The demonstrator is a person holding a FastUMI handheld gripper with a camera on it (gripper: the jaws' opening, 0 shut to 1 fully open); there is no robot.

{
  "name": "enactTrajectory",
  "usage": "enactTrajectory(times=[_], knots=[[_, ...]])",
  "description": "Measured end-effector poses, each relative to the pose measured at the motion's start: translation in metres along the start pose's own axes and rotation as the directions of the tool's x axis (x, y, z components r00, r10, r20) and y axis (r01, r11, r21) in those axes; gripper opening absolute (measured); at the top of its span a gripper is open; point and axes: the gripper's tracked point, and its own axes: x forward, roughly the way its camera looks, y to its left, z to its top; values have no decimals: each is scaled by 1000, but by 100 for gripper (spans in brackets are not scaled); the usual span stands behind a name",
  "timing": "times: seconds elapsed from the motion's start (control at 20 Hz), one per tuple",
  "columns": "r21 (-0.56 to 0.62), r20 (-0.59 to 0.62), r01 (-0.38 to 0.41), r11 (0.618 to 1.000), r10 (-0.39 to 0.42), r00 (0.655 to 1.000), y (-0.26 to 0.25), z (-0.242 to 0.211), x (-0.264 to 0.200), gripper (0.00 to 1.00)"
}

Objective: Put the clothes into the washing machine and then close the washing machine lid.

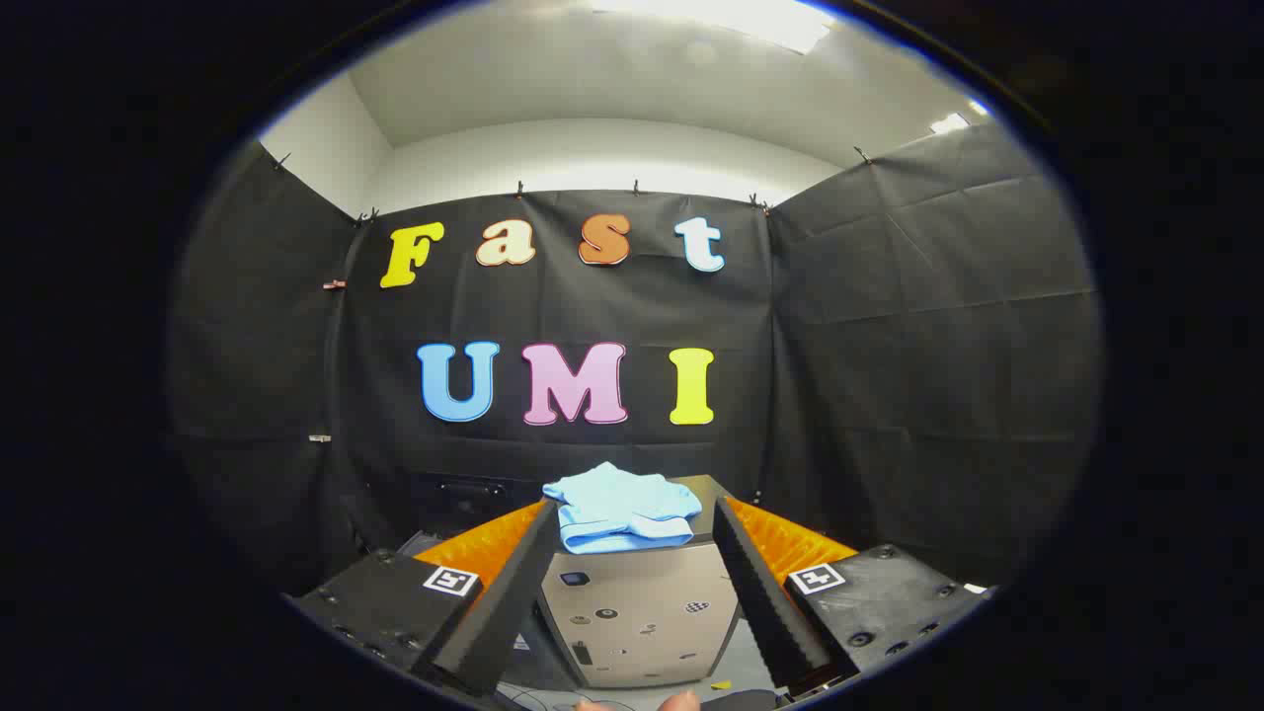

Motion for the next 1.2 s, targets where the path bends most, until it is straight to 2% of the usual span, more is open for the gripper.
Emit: enactTrajectory(times=[0.95, 1.2], knots=[[20, -2, -16, 1000, 16, 1000, 9, 3, -4, 98], [8, -13, -22, 1000, 22, 1000, 9, -5, 8, 98]])
